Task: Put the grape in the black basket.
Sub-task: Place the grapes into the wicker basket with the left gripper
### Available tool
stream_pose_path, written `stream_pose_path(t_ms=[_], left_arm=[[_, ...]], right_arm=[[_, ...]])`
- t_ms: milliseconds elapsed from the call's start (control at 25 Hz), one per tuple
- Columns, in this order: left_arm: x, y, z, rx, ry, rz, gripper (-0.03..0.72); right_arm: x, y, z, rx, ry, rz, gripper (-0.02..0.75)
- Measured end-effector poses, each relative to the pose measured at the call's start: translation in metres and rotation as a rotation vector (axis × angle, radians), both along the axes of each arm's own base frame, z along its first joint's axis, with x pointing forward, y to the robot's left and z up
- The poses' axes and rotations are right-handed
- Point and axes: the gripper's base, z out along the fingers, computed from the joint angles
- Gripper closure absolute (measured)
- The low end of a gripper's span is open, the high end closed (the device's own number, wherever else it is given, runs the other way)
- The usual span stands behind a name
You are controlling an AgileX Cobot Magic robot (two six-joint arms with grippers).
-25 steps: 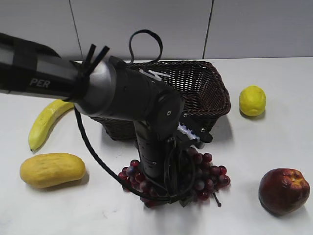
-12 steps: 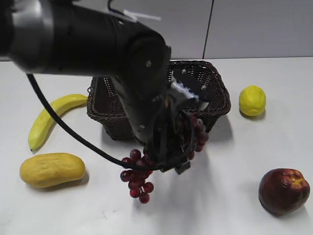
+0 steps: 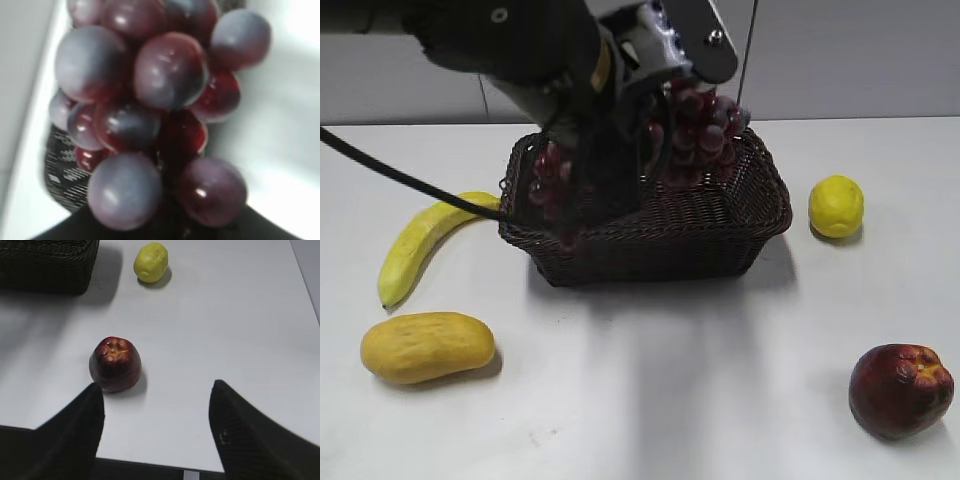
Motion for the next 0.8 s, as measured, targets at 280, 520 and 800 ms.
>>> stream_pose_path(t_ms=[280, 520, 800], left_arm=[[0.022, -0.004, 0.015, -0.027, -0.274, -0.133, 0.421], [0.062, 0.014, -0.008, -0.01, -0.271, -0.07, 0.421], [0.084, 0.018, -0.037, 0.006, -0.234, -0.092, 0.421]], right_arm=[[0.0, 0.0, 0.0, 0.0, 0.0, 0.0, 0.239], [0.0, 0.0, 0.0, 0.0, 0.0, 0.0, 0.239], [0.0, 0.0, 0.0, 0.0, 0.0, 0.0, 0.239]])
